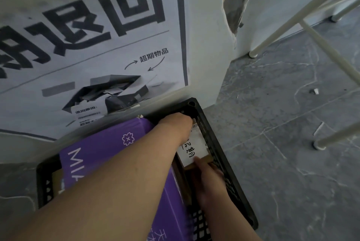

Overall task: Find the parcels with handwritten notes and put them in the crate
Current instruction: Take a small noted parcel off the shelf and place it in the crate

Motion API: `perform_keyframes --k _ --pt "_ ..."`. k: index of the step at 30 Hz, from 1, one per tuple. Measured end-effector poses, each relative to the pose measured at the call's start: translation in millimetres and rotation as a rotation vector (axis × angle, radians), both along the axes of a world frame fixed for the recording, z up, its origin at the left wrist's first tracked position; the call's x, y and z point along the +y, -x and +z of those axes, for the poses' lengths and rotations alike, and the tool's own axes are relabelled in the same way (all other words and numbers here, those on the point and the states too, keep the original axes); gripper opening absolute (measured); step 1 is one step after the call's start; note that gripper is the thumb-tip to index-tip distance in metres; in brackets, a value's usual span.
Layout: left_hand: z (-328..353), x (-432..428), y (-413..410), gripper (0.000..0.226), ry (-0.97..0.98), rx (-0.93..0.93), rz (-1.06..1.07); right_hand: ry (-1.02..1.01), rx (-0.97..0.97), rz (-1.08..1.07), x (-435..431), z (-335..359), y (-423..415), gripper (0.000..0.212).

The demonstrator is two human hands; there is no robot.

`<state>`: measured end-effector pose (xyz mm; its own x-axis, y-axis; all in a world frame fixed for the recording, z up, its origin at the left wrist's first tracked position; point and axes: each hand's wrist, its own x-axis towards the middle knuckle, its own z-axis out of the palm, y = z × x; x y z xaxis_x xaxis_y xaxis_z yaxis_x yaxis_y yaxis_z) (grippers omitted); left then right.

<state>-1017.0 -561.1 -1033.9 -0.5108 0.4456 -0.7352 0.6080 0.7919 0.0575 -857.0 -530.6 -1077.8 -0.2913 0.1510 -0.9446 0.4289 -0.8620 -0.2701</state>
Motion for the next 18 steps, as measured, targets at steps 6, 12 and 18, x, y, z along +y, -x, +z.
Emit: perform_keyframes --k 6,12,18 --pt "-21.3 7.0 -3.4 0.048 0.111 -0.111 0.002 0.046 -0.056 -0.092 -1.1 -40.5 14.8 0.024" --pt "-48.9 3.5 -9.2 0.097 0.279 -0.173 0.039 0.002 -0.121 -0.115 -9.7 -66.2 28.6 0.028" --pt "-62.4 4.0 -2.1 0.107 0.352 -0.172 0.050 -0.097 -0.163 -0.062 -19.6 -71.4 38.0 0.053"
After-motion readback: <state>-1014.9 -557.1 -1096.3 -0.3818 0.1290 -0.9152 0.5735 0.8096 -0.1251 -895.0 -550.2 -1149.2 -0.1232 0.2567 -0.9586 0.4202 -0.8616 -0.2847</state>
